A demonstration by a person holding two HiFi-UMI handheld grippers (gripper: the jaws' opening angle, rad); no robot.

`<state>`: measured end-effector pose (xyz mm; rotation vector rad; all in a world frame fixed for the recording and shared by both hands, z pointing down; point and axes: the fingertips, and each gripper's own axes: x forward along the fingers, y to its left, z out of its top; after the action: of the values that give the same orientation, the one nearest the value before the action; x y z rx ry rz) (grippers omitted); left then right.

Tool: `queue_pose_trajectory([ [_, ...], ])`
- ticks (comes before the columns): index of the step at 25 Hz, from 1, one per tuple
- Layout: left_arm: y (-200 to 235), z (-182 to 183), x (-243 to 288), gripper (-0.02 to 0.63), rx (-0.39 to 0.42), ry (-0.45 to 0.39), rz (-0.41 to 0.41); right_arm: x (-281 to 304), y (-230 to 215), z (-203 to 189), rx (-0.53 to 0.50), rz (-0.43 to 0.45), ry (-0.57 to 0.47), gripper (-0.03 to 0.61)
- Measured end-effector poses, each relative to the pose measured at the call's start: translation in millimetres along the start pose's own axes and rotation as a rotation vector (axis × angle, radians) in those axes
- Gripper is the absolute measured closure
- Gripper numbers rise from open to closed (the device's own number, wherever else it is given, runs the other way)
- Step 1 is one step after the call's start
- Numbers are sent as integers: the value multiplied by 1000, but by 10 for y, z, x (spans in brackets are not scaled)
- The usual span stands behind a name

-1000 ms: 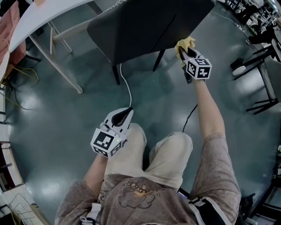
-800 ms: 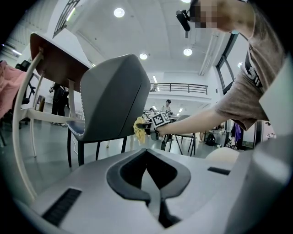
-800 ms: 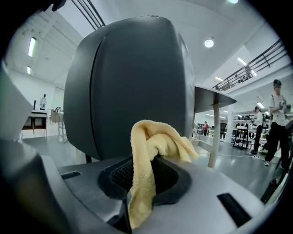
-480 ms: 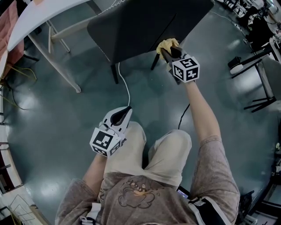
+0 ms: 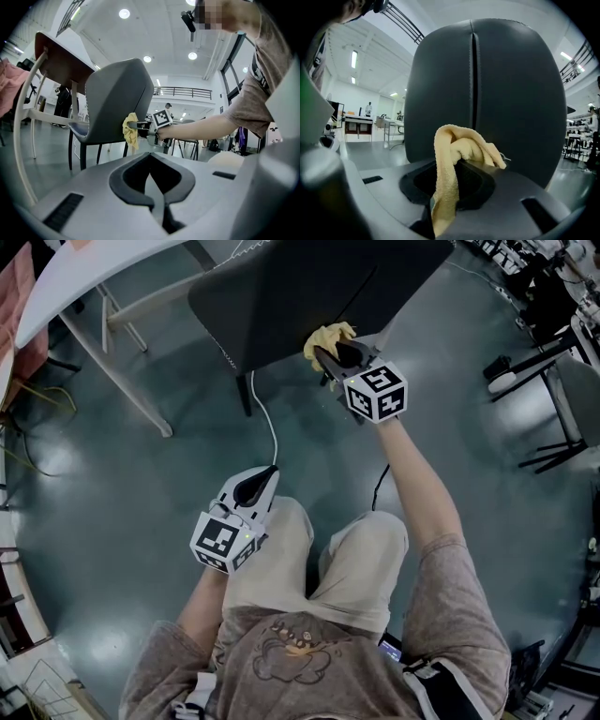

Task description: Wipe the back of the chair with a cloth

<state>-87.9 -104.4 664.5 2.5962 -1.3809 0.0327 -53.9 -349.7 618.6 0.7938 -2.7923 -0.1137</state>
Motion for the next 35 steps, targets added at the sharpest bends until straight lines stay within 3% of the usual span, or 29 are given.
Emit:
queue_pose_trajectory([
  [9, 46, 9, -80, 603, 4, 0, 15, 252, 706, 292, -40, 143, -81, 486],
  [24, 133, -91, -137, 603, -25, 5, 28, 429, 1627, 247, -29, 333, -96, 486],
  [29, 100, -98, -76, 603, -27, 8, 17, 188, 1420, 215, 3, 284, -127, 486],
  [35, 28, -99, 47, 603, -24, 19, -16, -408, 605, 125, 66, 82, -166, 486],
])
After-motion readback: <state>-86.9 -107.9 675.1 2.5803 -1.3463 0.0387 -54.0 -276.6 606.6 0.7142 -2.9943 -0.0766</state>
